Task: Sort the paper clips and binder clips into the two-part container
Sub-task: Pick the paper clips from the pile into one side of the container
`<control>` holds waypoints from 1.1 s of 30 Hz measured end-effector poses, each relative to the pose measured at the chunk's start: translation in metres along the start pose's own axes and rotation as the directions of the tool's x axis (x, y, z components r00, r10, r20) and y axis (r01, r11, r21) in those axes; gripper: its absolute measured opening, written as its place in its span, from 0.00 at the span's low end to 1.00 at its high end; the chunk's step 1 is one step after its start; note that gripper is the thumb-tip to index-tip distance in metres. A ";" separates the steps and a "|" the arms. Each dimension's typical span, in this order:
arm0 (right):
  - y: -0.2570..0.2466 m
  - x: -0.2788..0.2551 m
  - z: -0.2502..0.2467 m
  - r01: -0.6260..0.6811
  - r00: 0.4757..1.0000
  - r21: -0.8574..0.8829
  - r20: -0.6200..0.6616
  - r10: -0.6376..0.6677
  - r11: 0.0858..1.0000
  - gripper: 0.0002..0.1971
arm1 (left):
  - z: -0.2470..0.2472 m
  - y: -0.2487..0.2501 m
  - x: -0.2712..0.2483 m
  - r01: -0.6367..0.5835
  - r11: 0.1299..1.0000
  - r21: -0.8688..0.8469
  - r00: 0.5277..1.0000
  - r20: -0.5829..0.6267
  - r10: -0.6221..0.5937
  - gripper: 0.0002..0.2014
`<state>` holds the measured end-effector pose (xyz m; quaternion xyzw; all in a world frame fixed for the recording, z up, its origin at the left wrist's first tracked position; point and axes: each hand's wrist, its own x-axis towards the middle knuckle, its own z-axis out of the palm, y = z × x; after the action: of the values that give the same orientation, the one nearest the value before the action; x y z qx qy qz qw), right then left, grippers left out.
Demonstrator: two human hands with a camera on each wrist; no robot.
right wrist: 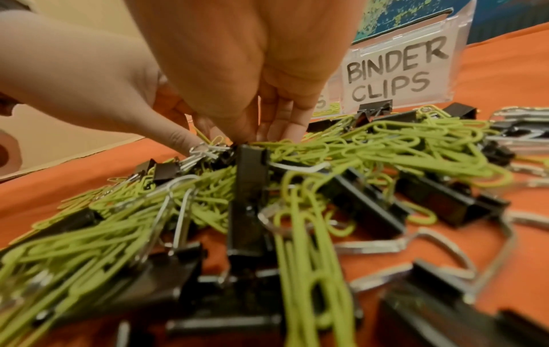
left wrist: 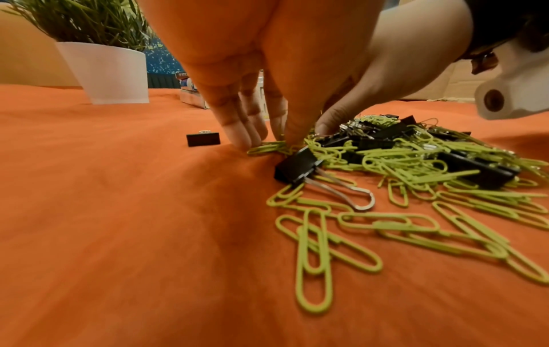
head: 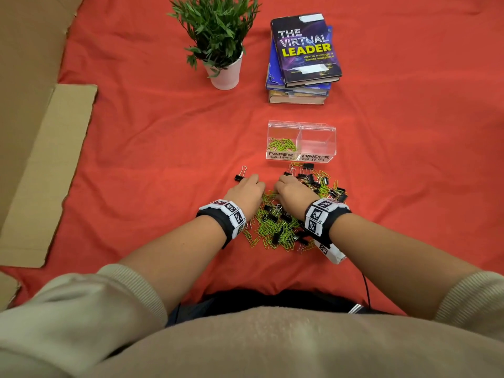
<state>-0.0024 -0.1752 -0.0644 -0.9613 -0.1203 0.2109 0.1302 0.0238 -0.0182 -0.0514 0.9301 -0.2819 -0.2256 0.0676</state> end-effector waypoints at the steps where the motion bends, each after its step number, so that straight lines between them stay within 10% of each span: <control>1: 0.001 0.000 0.000 -0.002 1.000 -0.012 0.005 0.002 1.000 0.06 | 0.000 0.000 0.001 -0.009 1.000 -0.002 1.000 0.003 0.009 0.09; 7: 0.002 0.007 -0.032 -0.176 0.983 0.114 0.076 0.168 0.978 0.08 | 0.000 -0.002 0.006 -0.065 0.993 0.103 0.998 0.003 0.065 0.10; 16: 0.026 0.038 -0.102 -0.296 0.918 0.354 -0.149 0.366 0.887 0.10 | -0.010 0.002 0.006 -0.043 0.998 0.039 0.998 0.040 0.041 0.17; 26: 0.026 0.023 -0.082 -0.167 0.913 0.276 -0.319 0.254 0.947 0.12 | -0.060 0.007 0.041 0.015 0.957 -0.291 0.989 -0.137 -0.058 0.05; 33: 0.028 -0.029 -0.040 -0.067 0.997 0.184 -0.012 0.071 0.981 0.14 | -0.083 0.019 0.088 0.028 0.963 -0.268 0.983 -0.167 -0.075 0.09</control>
<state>-0.0053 -0.2177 -0.0271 -0.9507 -0.0658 0.2166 0.2118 0.1177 -0.0825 -0.0062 0.9360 -0.2181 -0.1800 0.2097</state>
